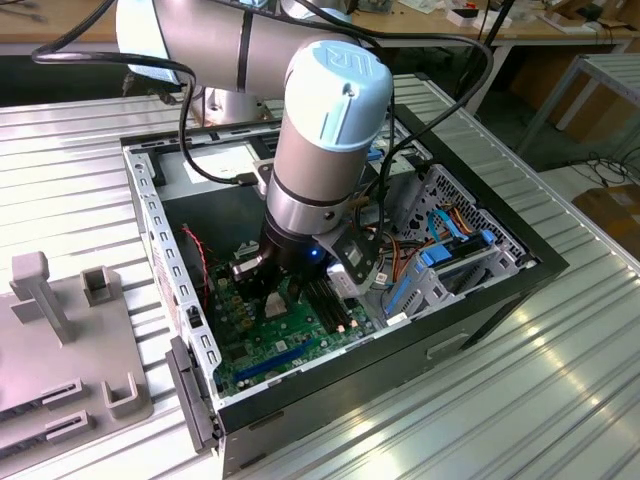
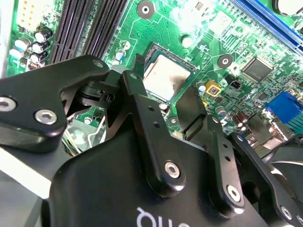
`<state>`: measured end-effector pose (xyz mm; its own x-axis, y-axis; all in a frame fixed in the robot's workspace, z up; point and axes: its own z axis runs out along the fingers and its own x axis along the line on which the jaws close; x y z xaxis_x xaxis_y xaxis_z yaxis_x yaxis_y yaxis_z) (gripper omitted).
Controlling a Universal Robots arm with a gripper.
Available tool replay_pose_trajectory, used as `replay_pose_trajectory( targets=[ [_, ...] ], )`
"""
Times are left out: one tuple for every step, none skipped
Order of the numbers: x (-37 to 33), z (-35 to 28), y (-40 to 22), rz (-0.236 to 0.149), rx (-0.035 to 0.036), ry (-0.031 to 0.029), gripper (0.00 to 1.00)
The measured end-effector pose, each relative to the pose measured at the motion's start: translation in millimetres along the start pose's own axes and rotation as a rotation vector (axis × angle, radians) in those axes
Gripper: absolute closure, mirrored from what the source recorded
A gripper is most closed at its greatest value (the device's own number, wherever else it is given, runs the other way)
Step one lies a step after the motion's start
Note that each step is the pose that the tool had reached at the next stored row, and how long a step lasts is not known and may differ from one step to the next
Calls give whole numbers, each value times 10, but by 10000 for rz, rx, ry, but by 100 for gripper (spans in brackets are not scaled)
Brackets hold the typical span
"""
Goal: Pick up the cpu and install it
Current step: 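Place the cpu into insertion slot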
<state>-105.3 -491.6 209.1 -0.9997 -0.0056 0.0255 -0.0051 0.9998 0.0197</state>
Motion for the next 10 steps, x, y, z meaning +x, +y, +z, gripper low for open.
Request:
replay_pose_trajectory(
  targets=[
    [0,0,0,-1,1,0,45],
    [1,0,0,0,1,-1,45],
    [2,1,0,0,1,-4,45],
    [2,2,0,-1,0,-9,45],
    [3,3,0,-1,1,-11,45],
    [3,3,0,-1,2,-12,45],
    [3,3,0,0,2,-12,45],
    [3,3,0,0,2,-13,45],
    [3,4,0,0,1,-13,45],
    [3,5,0,0,1,-13,45]
  ],
)
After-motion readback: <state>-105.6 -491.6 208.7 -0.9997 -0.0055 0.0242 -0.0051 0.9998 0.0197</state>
